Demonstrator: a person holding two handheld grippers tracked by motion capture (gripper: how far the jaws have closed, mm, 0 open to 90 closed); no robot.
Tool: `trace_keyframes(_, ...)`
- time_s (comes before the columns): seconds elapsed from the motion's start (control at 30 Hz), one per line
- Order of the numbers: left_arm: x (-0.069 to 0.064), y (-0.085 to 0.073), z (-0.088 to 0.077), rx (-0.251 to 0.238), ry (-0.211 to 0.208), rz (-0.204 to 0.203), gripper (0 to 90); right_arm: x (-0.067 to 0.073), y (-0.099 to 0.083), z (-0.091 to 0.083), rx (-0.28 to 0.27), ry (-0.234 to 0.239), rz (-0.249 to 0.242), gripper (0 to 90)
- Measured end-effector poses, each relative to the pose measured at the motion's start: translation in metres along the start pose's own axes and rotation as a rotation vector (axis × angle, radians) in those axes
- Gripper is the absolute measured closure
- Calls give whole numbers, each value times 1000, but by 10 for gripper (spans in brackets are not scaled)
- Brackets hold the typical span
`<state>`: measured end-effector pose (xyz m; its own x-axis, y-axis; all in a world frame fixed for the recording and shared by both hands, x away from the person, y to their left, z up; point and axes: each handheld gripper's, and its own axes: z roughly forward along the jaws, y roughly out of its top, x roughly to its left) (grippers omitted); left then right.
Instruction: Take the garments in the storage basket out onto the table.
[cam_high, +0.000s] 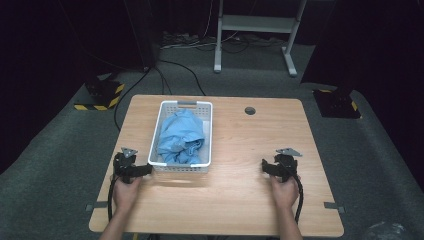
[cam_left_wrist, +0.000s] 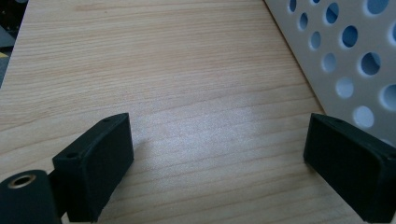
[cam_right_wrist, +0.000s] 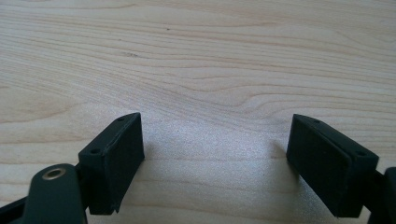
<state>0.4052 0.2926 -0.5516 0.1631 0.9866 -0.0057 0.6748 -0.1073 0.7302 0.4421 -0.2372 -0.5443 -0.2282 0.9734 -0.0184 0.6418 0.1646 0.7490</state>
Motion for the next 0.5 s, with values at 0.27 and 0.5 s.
trace_keyframes(0.27,0,0,0,0,-2,-1,85,0,0,0,2,2,-2,167)
trace_keyframes(0.5,0,0,0,0,-4,-2,85,1,0,1,4,6,-4,159)
